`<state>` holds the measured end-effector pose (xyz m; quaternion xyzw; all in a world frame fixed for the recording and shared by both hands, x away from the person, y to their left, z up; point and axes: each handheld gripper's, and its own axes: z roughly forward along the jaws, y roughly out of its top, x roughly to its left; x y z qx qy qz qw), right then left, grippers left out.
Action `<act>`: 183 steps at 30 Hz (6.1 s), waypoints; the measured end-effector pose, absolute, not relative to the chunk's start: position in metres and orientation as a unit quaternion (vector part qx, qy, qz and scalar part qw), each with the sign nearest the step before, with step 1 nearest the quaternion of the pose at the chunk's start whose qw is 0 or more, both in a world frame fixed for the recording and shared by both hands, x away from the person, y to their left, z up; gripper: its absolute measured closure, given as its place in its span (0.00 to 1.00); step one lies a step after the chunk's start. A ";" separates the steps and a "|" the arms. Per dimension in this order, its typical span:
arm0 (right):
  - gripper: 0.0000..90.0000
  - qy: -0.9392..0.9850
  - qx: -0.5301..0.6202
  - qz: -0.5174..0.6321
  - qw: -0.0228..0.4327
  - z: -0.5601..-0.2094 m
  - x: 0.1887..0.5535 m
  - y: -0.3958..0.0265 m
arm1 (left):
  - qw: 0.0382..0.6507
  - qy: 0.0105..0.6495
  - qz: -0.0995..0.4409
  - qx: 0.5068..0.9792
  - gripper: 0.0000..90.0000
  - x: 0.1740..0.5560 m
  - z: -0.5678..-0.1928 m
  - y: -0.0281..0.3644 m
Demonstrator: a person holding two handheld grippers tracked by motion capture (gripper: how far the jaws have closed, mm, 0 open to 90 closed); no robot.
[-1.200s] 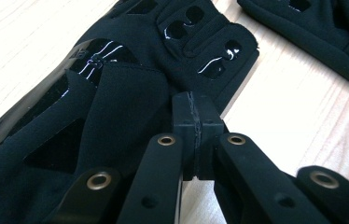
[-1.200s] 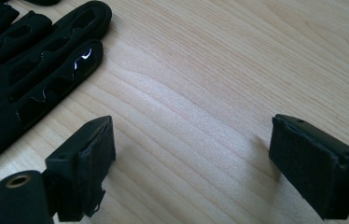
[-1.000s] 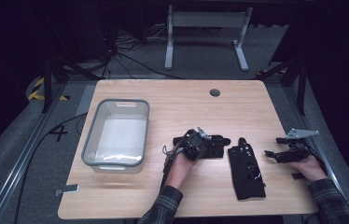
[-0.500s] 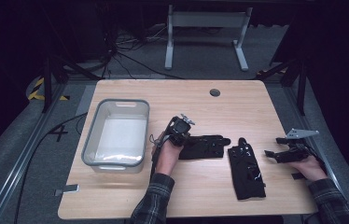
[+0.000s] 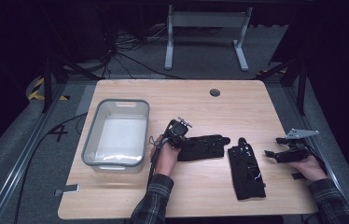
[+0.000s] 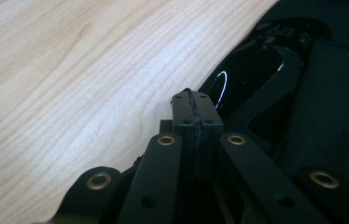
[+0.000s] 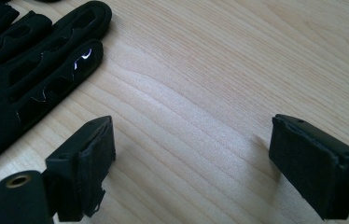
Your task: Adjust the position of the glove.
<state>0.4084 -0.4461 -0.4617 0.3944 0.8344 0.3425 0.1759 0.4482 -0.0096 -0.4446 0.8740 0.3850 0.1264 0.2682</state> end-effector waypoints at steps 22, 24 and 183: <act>0.17 0.834 0.394 0.342 0.176 -0.462 0.408 -0.446 | 0.259 0.344 0.110 0.896 1.00 0.377 -0.444 -0.004; 0.17 0.834 0.394 0.342 0.176 -0.462 0.408 -0.446 | 0.269 0.339 0.096 0.897 1.00 0.372 -0.445 -0.001; 1.00 0.908 0.209 0.360 0.050 -0.452 0.366 -0.329 | 0.447 0.321 -0.022 0.834 0.97 0.376 -0.410 -0.017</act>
